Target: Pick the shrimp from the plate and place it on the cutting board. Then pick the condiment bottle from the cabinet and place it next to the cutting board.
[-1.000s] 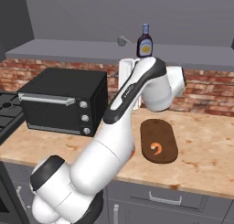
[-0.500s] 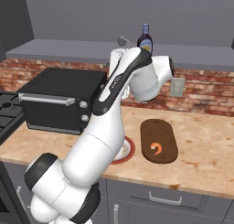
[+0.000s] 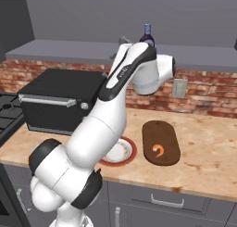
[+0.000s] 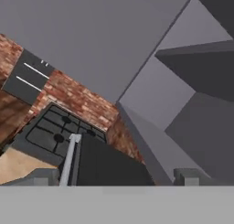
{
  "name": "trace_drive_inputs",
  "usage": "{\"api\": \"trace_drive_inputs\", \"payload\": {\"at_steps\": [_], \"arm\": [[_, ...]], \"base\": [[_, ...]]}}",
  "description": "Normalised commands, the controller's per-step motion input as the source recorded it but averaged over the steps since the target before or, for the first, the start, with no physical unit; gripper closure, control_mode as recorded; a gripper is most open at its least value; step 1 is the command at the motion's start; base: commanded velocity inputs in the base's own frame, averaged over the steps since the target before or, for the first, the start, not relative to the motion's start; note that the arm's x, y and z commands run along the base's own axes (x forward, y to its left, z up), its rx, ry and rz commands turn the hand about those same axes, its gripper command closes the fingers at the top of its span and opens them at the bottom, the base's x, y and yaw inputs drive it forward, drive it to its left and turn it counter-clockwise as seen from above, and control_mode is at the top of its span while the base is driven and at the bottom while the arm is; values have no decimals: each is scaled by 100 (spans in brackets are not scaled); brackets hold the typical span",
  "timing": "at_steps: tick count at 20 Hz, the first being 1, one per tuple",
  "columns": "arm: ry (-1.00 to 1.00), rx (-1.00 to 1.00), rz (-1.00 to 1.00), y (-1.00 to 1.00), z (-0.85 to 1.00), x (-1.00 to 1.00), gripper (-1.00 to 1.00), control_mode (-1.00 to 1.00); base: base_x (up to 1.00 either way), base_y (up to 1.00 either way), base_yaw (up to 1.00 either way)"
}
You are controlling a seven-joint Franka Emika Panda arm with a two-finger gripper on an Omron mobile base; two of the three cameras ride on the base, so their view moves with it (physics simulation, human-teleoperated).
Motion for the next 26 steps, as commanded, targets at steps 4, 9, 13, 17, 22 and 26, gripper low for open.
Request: {"api": "trace_drive_inputs", "payload": {"at_steps": [4,9,13,17,22,26], "arm": [[15,19,-6,0,48,20,-100,-100],[12,15,-8,-8,53,10,-100,-100],[11,9,-10,-19,29,11,-100,-100],[13,3,-12,-21,14,10,-100,-100],[6,0,-13,-15,4,0,-100,-100],[3,0,-15,-11,5,0,-100,-100]], "base": [[0,0,0],[0,0,0],[0,0,0],[0,0,0],[0,0,0],[0,0,0]]}}
